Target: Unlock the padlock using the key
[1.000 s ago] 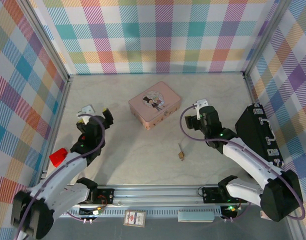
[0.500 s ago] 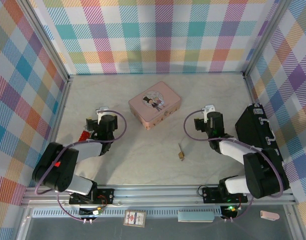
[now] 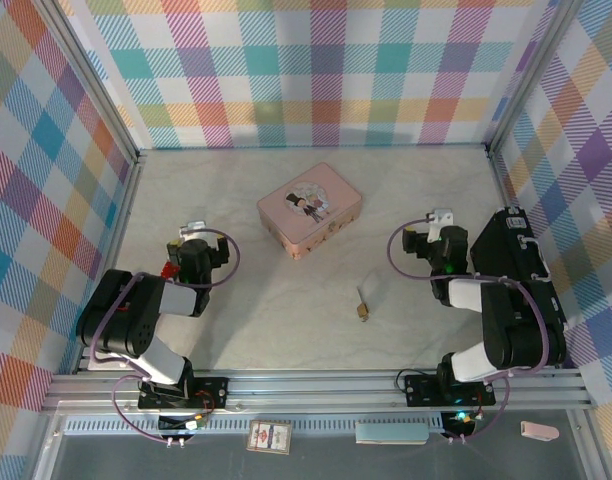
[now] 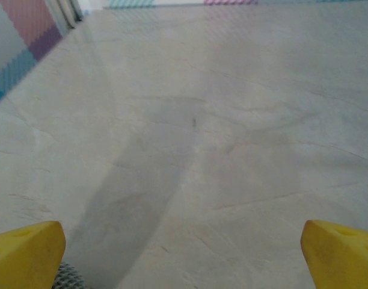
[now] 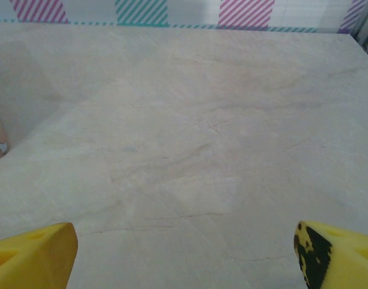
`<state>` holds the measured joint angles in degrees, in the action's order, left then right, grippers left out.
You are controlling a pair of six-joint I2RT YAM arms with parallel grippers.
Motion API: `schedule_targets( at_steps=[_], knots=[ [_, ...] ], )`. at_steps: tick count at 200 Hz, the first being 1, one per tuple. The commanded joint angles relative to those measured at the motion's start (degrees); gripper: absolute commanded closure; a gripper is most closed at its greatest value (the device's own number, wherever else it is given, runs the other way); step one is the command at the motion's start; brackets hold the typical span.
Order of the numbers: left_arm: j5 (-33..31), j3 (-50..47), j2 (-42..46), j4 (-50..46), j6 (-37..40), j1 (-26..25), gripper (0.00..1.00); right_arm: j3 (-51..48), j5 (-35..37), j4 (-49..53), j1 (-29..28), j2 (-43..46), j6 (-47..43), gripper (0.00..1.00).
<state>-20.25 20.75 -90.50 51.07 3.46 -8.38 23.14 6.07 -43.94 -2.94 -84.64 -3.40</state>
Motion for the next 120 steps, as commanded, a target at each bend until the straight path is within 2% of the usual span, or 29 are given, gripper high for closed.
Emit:
schedule_targets(
  at_steps=[1,12,40,120],
  knots=[
    [6.4,2.4,0.2,-1.6,-2.6,2.2,0.00,-1.6,-6.0,-8.5,0.5,-3.6,1.6,0.07],
    [6.5,2.3,-0.2,-0.4,-2.6,2.4,0.00,-0.7,-6.7,-5.3,0.9,-2.9,1.8,0.00],
    [6.5,2.3,0.0,-0.7,-2.7,2.5,0.00,0.5,-4.3,-3.6,2.0,-3.4,4.3,0.01],
    [6.5,2.3,0.0,-0.6,-2.7,2.4,0.00,0.4,-4.3,-3.6,2.0,-3.2,4.3,0.01]
  ],
)
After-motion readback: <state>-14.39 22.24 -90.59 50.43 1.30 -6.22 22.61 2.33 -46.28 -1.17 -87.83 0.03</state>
